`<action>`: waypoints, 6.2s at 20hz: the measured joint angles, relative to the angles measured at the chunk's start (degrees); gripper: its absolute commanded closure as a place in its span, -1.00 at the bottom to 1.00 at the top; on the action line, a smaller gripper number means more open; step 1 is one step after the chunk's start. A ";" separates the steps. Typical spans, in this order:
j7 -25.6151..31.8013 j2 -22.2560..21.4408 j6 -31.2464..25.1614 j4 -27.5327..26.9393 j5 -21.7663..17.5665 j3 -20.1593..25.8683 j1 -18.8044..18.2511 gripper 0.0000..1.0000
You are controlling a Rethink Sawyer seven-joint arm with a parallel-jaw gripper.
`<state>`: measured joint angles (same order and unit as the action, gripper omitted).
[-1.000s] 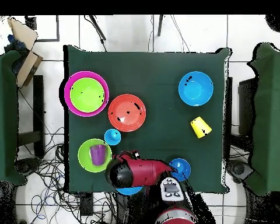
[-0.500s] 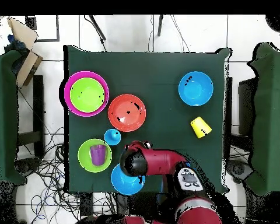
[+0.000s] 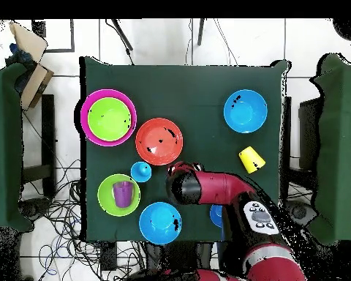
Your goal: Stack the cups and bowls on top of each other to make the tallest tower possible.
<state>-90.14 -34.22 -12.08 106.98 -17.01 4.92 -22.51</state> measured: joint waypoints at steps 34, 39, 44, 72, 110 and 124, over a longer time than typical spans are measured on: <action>0.00 9.46 -2.70 -13.02 -5.70 8.73 -5.23 -1.00; 0.00 11.10 -2.68 -14.39 -5.75 10.29 -5.26 -1.00; 0.00 12.51 -2.68 -15.22 -5.76 11.50 -5.27 -1.00; 0.00 9.25 -7.73 -17.51 -5.81 14.40 -4.08 1.00; 0.00 -10.09 -33.53 -22.21 -3.37 19.15 -7.26 1.00; 0.00 -6.59 -25.83 -24.23 -2.10 23.83 -7.98 1.00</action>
<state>-90.14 -40.81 -37.90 82.75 -19.11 28.76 -30.50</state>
